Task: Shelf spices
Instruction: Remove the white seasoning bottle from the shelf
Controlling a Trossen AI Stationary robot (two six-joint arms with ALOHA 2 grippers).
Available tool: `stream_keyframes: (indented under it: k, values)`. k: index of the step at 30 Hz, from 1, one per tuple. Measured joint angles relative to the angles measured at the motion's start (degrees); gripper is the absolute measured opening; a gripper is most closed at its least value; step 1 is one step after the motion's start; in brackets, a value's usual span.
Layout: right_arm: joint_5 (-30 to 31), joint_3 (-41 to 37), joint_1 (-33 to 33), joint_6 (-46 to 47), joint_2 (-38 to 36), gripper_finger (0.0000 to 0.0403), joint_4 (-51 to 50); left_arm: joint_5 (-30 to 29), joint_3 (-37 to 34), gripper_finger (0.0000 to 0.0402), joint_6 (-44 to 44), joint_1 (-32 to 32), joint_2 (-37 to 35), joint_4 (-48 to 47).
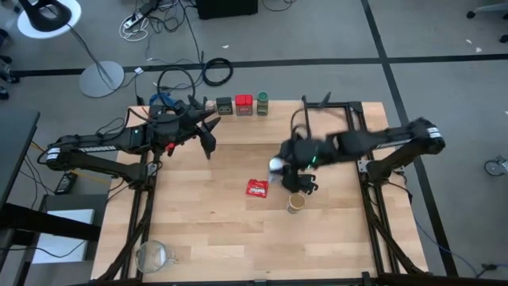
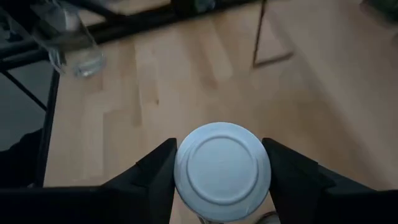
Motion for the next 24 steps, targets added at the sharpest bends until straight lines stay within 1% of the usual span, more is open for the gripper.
stream_keyframes:
  k: [3,6,14,20,24]
  values:
    - [2.6,-3.1,3.1,5.4,3.1,0.0203,3.1,0.0,0.0,0.0158,0.0,0.0,0.0,0.0]
    - [5.1,-4.4,5.1,9.6,6.4,0.0203,5.3,0.0,0.0,0.0158,0.1,0.0,0.0,0.0]
    - [6.3,-4.5,6.8,15.5,15.2,0.0203,9.9,0.0,0.0,0.0158,0.5,0.0,0.0,0.2]
    - [9.8,-4.5,9.7,20.4,19.5,0.0203,10.4,0.0,0.0,0.0158,0.5,0.0,0.0,0.1]
    - [13.7,-4.5,11.9,24.3,20.5,0.0203,9.1,0.0,0.0,0.0158,0.6,0.0,0.0,0.1]
